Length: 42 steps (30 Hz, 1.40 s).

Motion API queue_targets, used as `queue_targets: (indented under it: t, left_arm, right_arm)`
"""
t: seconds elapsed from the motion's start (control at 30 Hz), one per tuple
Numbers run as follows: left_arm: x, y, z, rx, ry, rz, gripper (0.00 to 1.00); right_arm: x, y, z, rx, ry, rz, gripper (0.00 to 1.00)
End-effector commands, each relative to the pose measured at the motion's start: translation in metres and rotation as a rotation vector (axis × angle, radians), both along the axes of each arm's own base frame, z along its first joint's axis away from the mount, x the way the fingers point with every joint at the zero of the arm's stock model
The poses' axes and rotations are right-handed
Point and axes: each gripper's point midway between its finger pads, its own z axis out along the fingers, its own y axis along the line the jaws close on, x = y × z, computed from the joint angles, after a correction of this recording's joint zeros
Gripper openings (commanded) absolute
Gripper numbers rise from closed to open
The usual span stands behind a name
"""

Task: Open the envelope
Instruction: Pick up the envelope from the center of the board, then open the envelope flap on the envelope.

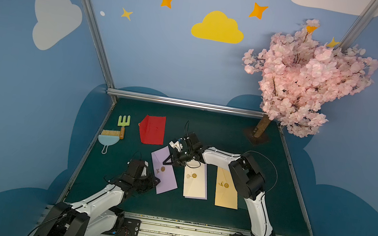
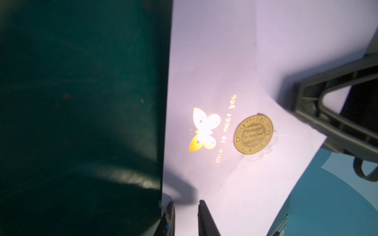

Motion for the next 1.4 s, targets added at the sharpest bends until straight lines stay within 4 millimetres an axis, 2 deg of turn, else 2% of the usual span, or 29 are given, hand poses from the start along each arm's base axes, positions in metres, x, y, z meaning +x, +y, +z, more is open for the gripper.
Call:
queue_targets:
  t: [0.0,0.27,0.4,0.53,0.67,0.73,0.83,1.03,1.13,1.37]
  left_arm:
    - [-0.013,0.009,-0.014,0.038,0.055,0.007,0.23]
    - [-0.014,0.012,-0.010,0.040,0.037,0.019,0.24]
    - [-0.008,0.011,0.009,0.054,-0.019,-0.018,0.31]
    - [0.003,0.010,0.053,0.099,-0.143,-0.079,0.43]
    - [0.007,-0.004,0.123,0.128,-0.363,-0.195,0.48]
    - [0.005,-0.007,0.151,0.178,-0.453,-0.228,0.51]
    - [-0.001,-0.008,0.177,0.257,-0.538,-0.269,0.52]
    - [-0.009,-0.015,0.194,0.389,-0.637,-0.326,0.52]
    - [-0.008,-0.022,0.194,0.507,-0.657,-0.365,0.53]
    - [-0.005,-0.059,0.199,0.717,-0.740,-0.452,0.55]
  right_arm:
    - [-0.004,0.003,0.014,0.033,-0.016,0.020,0.02]
    - [-0.006,-0.003,0.015,0.017,-0.025,0.008,0.00]
    - [-0.003,-0.011,0.028,-0.010,-0.081,-0.026,0.00]
    - [-0.003,-0.028,0.047,-0.073,-0.167,-0.066,0.00]
    - [-0.009,-0.044,0.071,-0.086,-0.238,-0.109,0.00]
    - [-0.015,-0.052,0.081,-0.090,-0.257,-0.127,0.00]
    - [-0.023,-0.064,0.099,-0.095,-0.300,-0.159,0.00]
    - [-0.038,-0.089,0.135,-0.104,-0.386,-0.251,0.00]
    - [-0.043,-0.102,0.151,-0.122,-0.458,-0.303,0.00]
    - [-0.051,-0.120,0.169,-0.151,-0.531,-0.358,0.00]
